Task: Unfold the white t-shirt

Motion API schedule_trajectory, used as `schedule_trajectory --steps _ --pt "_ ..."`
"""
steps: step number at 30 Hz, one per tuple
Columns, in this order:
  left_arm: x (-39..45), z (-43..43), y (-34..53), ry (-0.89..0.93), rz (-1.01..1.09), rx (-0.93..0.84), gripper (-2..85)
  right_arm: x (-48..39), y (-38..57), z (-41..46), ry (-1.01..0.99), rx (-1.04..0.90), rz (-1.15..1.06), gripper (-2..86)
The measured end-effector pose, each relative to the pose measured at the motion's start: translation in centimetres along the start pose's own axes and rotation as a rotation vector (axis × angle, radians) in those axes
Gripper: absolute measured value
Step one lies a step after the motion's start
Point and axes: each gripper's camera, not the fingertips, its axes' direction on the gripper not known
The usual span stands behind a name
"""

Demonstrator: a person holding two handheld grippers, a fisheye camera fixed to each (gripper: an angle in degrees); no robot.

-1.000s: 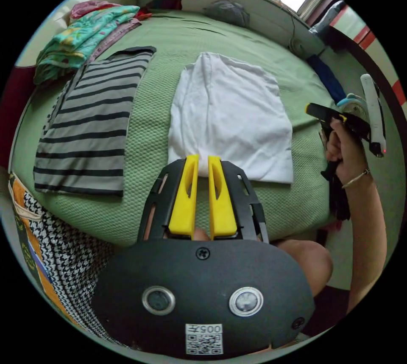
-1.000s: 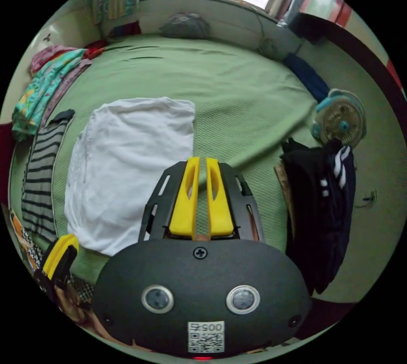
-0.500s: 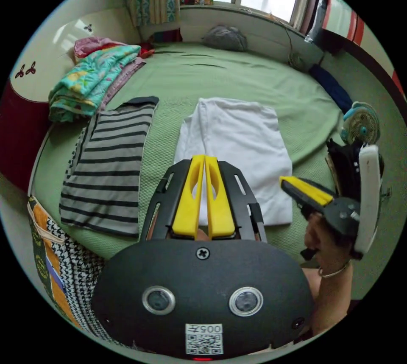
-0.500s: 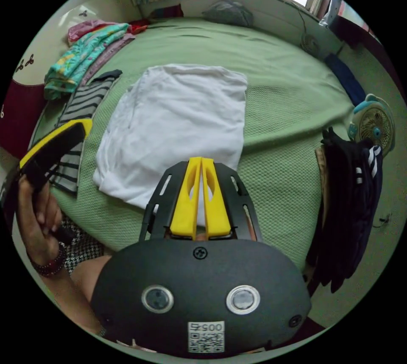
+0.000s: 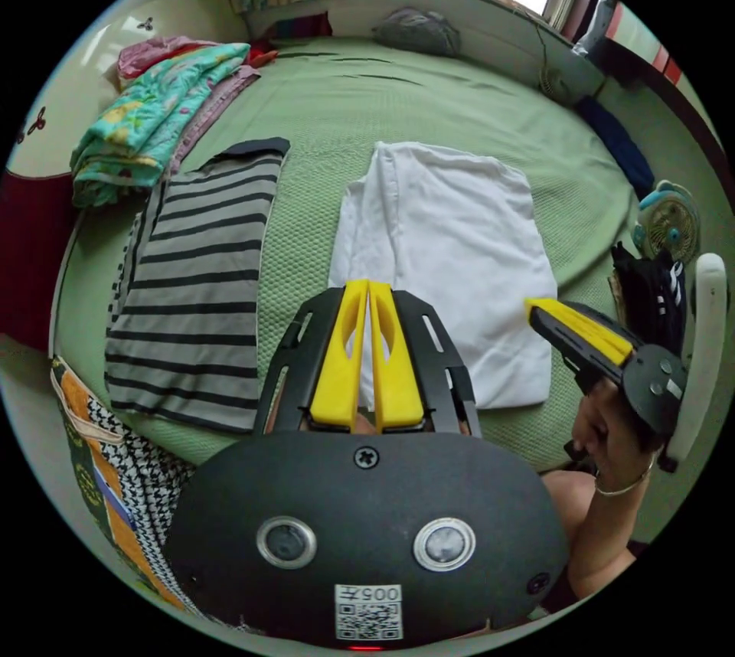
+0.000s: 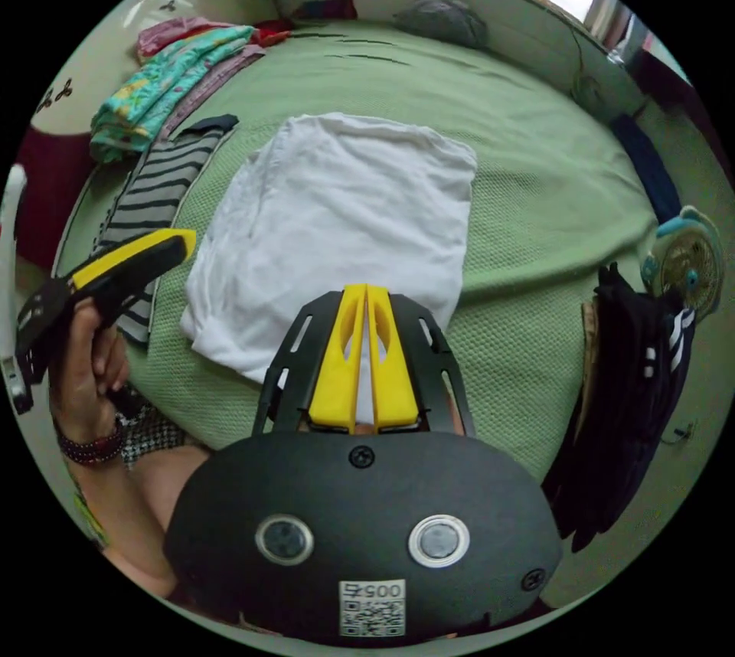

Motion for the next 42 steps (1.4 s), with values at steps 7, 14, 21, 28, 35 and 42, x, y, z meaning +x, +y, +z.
schedule_trajectory --steps 7,14,21,28,35,42 --pt "2.8 -0.1 -1.1 0.097 0.078 0.027 -0.4 -0.7 0.6 -0.2 0.042 0.015 -0.01 -1.0" --pt "2.4 -0.2 -1.2 0.104 0.027 -0.002 -0.6 0.2 1.6 -0.8 0.003 0.035 0.027 -1.1" --pt "2.0 0.2 -0.9 0.117 0.013 -0.006 -0.6 0.9 2.2 -0.8 -0.139 0.008 0.072 -1.2" --pt "1.7 0.1 -1.5 0.037 0.04 0.009 -0.7 0.0 2.8 -0.5 -0.093 0.018 0.02 -1.2" --pt "0.6 -0.1 -2.6 0.078 0.015 0.019 -0.7 -0.7 2.4 -0.2 -0.086 0.023 0.004 -1.2" --pt "-2.3 -0.5 -3.0 0.089 -0.057 0.031 -0.7 -1.7 2.6 0.3 -0.103 0.009 -0.027 -1.2"
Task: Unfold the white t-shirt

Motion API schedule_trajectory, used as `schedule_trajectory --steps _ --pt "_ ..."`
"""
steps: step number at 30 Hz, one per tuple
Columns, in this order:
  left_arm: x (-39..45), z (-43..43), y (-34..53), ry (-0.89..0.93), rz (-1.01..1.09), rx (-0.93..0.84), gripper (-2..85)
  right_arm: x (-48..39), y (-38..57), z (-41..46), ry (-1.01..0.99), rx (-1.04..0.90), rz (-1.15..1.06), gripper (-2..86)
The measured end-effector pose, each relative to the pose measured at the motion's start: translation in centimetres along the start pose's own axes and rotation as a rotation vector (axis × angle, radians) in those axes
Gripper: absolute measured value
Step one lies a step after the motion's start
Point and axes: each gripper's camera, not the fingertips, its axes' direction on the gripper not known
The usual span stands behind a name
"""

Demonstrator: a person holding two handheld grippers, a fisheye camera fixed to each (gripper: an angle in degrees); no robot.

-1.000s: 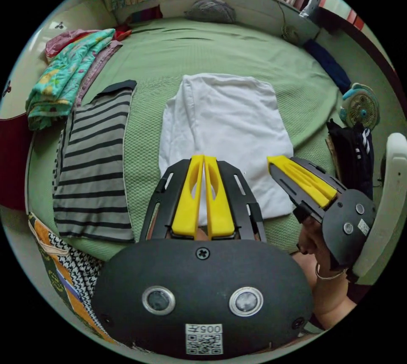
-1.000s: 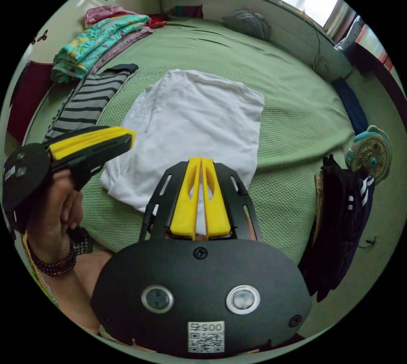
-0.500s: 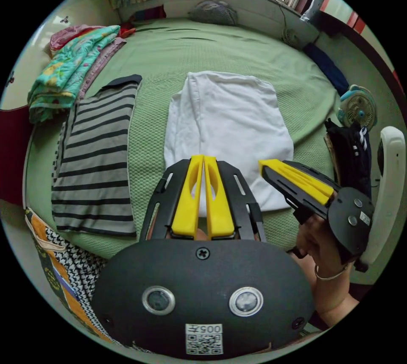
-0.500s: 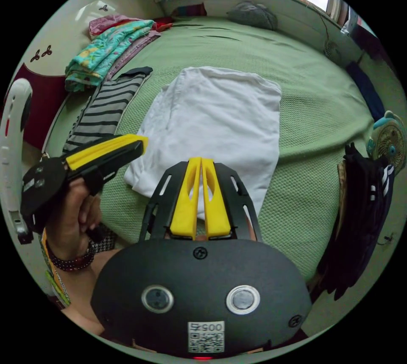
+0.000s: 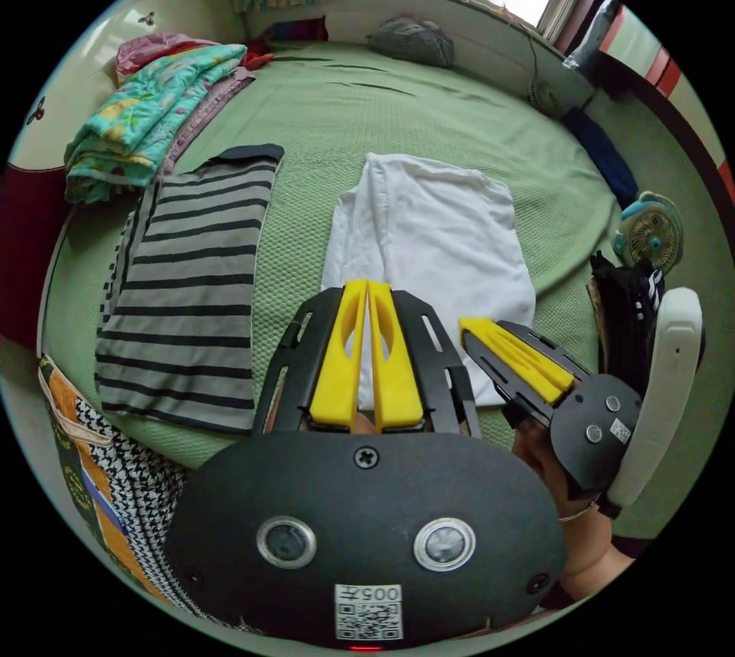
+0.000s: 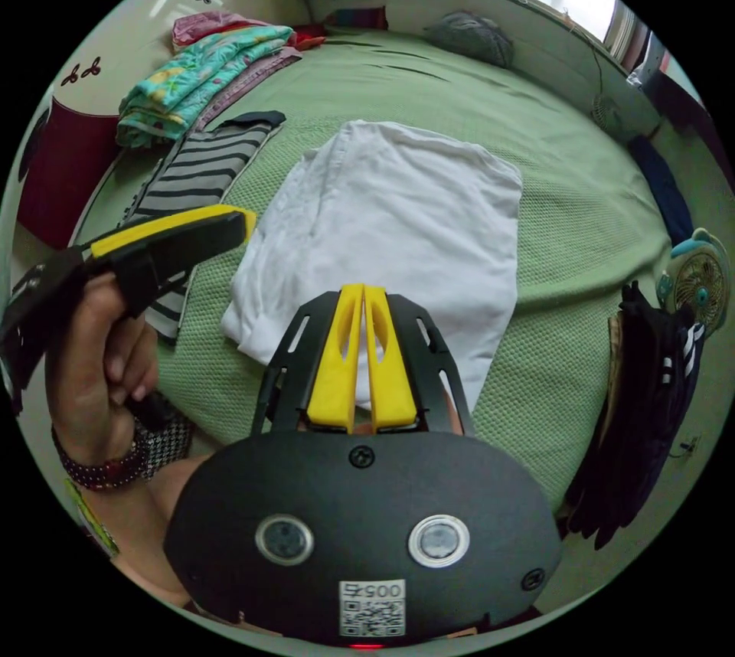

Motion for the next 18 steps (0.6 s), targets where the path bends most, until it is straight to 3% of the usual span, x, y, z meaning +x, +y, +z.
schedule_trajectory --steps 7,18 --pt "-1.7 -0.2 0.4 0.007 -0.012 0.007 -0.7 -0.7 0.5 -0.9 -0.16 0.088 -0.047 -1.1" --pt "-4.2 0.0 -0.3 0.01 -0.03 0.006 -0.6 -2.6 0.6 0.1 -0.13 0.052 -0.117 -1.2"
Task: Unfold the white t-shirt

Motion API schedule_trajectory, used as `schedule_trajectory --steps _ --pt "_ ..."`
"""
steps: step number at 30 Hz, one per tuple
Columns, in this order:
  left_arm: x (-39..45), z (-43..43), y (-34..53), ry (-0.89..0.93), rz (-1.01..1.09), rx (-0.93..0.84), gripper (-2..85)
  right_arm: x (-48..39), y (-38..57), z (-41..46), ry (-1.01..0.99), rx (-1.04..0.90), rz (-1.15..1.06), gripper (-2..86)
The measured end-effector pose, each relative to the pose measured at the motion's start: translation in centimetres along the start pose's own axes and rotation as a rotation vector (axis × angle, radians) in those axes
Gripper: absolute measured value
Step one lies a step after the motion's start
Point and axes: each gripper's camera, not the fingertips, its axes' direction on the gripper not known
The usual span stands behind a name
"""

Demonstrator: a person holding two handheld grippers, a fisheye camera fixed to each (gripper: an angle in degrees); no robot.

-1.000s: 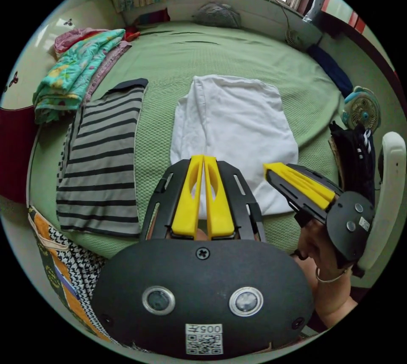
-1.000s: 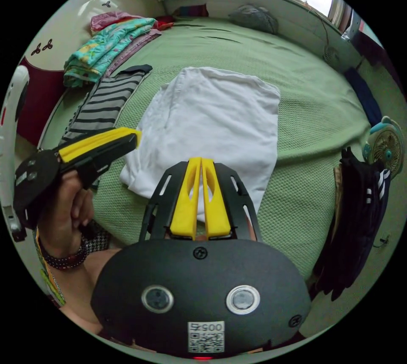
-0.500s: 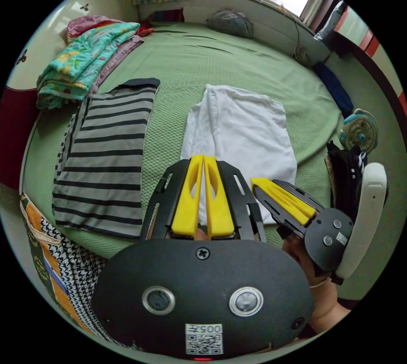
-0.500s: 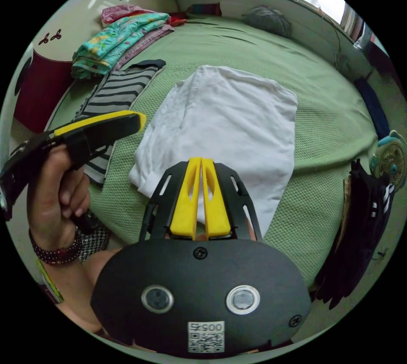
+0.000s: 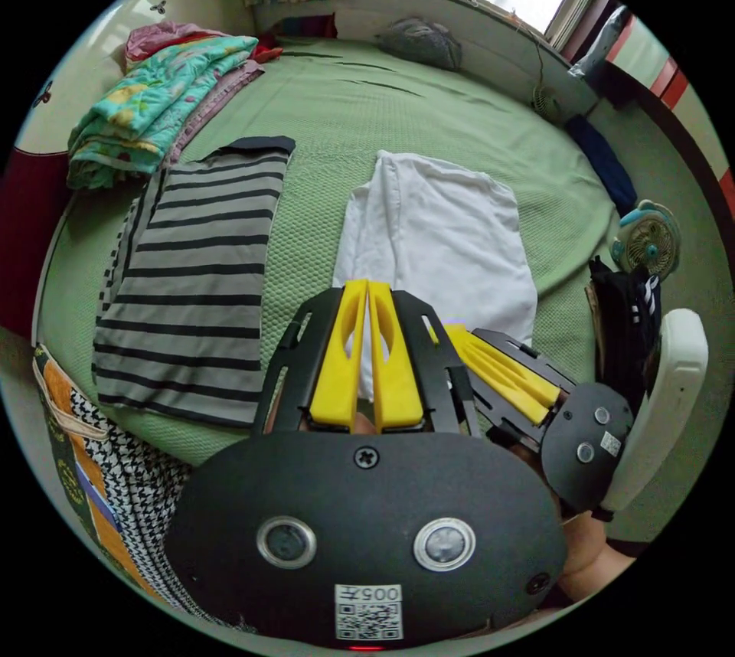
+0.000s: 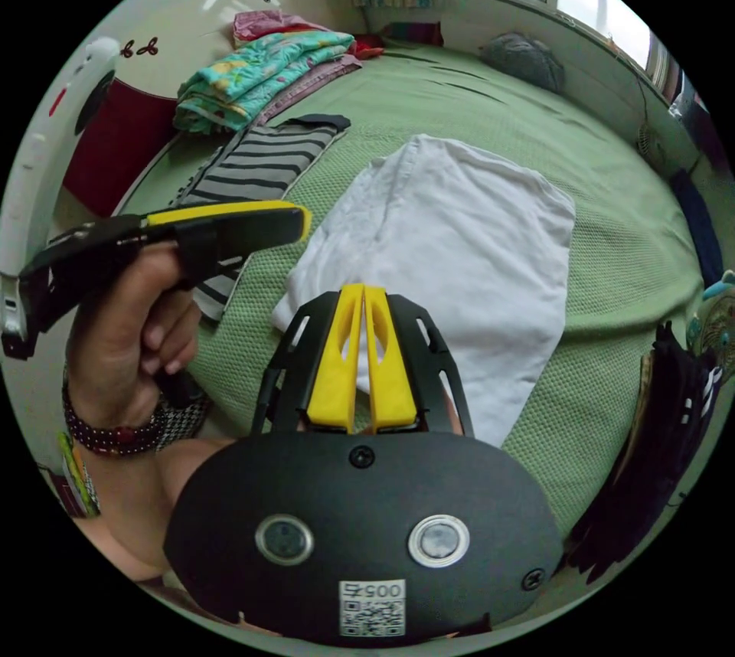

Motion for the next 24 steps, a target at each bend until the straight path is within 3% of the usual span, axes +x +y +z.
schedule_trajectory --steps 5,11,16,24 --pt "-1.0 0.3 -0.2 -0.016 -0.003 0.013 -0.6 -0.4 -0.1 0.4 -0.061 0.001 -0.003 -1.1" --pt "-2.5 1.0 -0.1 -0.015 -0.016 -0.002 -0.3 -1.7 -0.2 0.8 0.041 0.033 -0.048 -0.1" --pt "-3.5 1.2 -0.2 -0.076 -0.014 0.031 -0.2 -2.2 -0.5 1.6 -0.104 -0.021 -0.085 9.3" --pt "-4.9 2.7 -0.8 -0.02 -0.008 -0.019 1.6 -2.2 -1.2 2.9 -0.095 -0.062 -0.072 9.2"
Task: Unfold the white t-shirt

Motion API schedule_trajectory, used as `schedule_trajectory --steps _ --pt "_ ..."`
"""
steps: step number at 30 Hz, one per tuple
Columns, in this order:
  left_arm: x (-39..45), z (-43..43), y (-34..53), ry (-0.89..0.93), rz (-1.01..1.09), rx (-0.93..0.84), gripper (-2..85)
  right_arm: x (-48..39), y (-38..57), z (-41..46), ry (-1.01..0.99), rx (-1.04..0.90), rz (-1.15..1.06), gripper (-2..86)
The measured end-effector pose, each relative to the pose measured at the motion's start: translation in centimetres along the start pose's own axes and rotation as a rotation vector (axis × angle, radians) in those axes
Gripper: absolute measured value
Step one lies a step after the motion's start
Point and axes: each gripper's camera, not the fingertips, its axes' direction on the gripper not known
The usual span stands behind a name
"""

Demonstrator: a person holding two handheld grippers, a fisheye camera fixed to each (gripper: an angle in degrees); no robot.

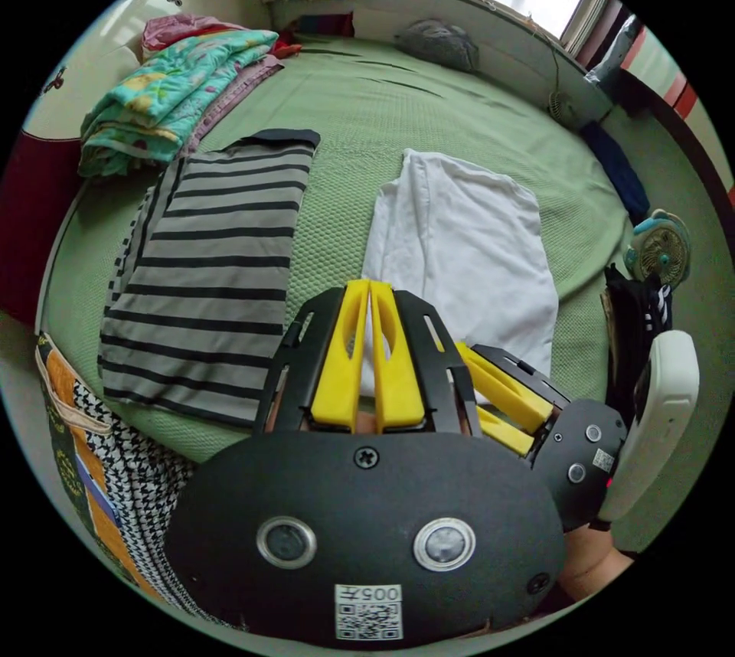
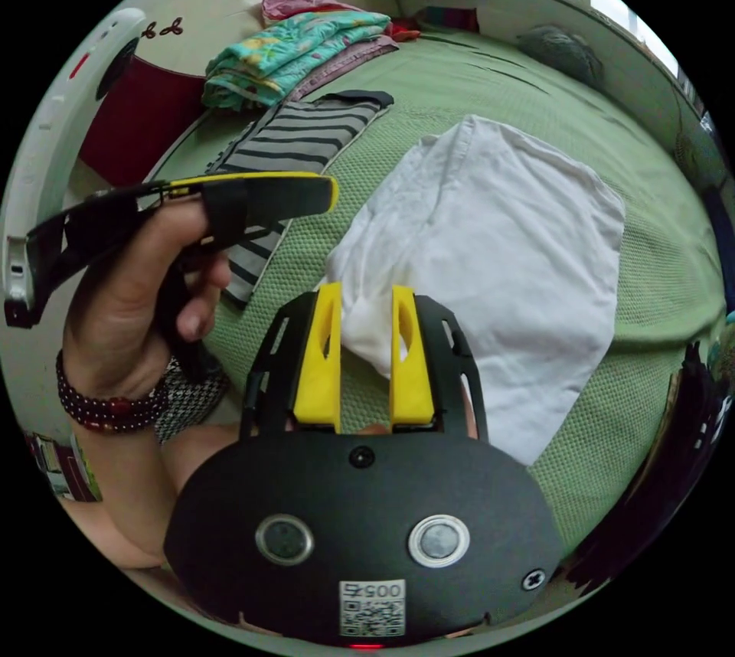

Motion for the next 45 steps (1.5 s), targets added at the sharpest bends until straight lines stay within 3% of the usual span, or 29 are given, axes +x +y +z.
schedule_trajectory --steps 6,10,17,30,39,45 --pt "-0.6 0.7 -0.4 -0.018 0.009 0.012 4.3 -0.6 -0.5 1.8 0.028 -0.066 -0.03 10.2" --pt "-1.1 1.2 -0.7 0.01 -0.003 0.02 4.3 -0.5 -1.0 2.7 0.103 -0.086 -0.053 5.4" --pt "-1.3 2.6 -1.4 0.025 -0.001 0.021 3.6 2.3 -1.0 0.7 -0.034 -0.047 0.018 -1.4" --pt "2.0 7.3 -2.2 -0.013 0.144 -0.043 4.6 9.2 0.2 -5.0 -0.023 0.112 0.204 -1.5" --pt "3.9 12.3 -3.5 0.08 0.226 -0.164 6.1 9.6 0.0 -4.9 -0.013 0.101 0.158 -1.1" --pt "4.3 13.5 -3.5 0.062 0.247 -0.156 6.4 11.0 -0.8 -4.9 -0.07 0.127 0.197 4.7"
